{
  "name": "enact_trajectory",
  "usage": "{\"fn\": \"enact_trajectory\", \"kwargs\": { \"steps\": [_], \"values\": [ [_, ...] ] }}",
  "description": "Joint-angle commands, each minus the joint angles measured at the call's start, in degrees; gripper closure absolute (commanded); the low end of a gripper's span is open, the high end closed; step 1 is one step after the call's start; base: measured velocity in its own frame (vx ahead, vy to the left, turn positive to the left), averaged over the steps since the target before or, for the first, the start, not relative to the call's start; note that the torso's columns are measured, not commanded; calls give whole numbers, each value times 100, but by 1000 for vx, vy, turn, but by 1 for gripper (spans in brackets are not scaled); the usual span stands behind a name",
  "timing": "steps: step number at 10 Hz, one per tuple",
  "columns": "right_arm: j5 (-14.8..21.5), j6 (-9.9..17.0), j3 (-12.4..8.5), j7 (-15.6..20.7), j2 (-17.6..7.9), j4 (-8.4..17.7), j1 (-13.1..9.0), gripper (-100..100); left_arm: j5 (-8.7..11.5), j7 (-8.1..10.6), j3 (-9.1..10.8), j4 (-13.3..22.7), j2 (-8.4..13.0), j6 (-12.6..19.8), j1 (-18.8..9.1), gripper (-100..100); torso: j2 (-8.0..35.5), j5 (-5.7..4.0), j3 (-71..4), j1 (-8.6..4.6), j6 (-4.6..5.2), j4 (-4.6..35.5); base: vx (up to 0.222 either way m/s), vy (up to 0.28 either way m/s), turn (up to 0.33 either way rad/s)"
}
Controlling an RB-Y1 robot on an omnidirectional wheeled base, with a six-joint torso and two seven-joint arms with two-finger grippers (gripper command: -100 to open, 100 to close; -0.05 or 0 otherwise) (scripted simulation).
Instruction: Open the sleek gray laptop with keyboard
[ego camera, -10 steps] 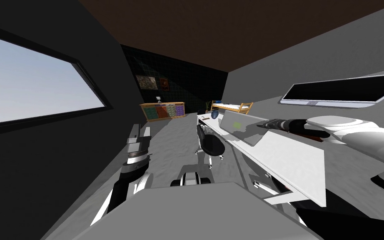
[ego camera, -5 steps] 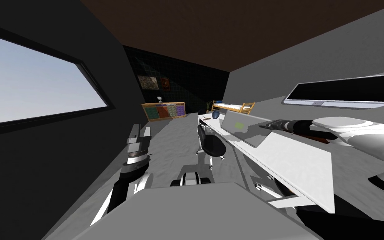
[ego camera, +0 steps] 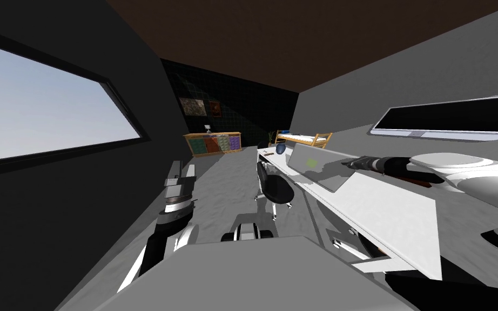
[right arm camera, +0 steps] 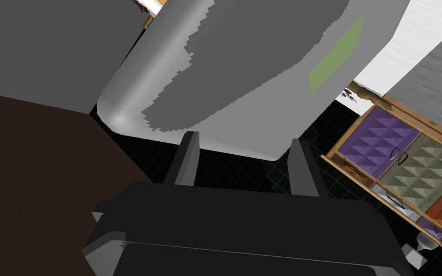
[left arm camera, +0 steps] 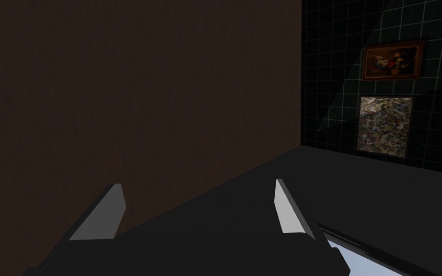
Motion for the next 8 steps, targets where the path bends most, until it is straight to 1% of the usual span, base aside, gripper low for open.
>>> {"fn": "enact_trajectory", "kwargs": {
  "steps": [1, 2, 3, 4, 5, 6, 7, 8],
  "values": [
    [-133, 64, 367, 23, -12, -9, -314, 100, 0, 0, 0, 0, 0, 0, 0, 0, -1, 0, 0, 2, -2, 0, -16, -7, -29],
    [-268, 154, 537, 5, -64, -125, -439, 100, 0, 0, 0, 0, 0, 0, 0, 0, -4, 1, -2, 4, -2, -1, -24, -9, -66],
    [-268, 154, 639, 5, -64, -101, -439, 100, 0, 0, 0, 0, 0, 0, 0, 0, -5, 1, -3, 3, -1, -2, -18, -6, -23],
    [-403, 245, 853, -13, -116, -242, -565, 100, 0, 0, 0, 0, 0, 0, 0, 0, -6, 1, -4, 4, -2, -2, -15, -7, -40],
    [-403, 245, 900, -13, -116, -242, -565, 100, 0, 0, 0, 0, 0, 0, 0, 0, -8, 1, -5, 4, -2, -3, -11, -5, -20],
    [-539, 335, 1119, -31, -168, -359, -691, 100, 0, 0, 0, 0, 0, 0, 0, 0, -11, 0, -6, 3, -3, -4, -13, -5, -33],
    [-539, 335, 1161, -31, -168, -359, -691, 100, 0, 0, 0, 0, 0, 0, 0, 0, -10, 0, -6, 3, -2, -3, -11, -4, -22],
    [-674, 426, 1394, -49, -220, -476, -817, 100, 0, 0, 0, 0, 0, 0, 0, 0, -9, 0, -5, 3, -2, -3, -12, -5, -47]
  ]
}}
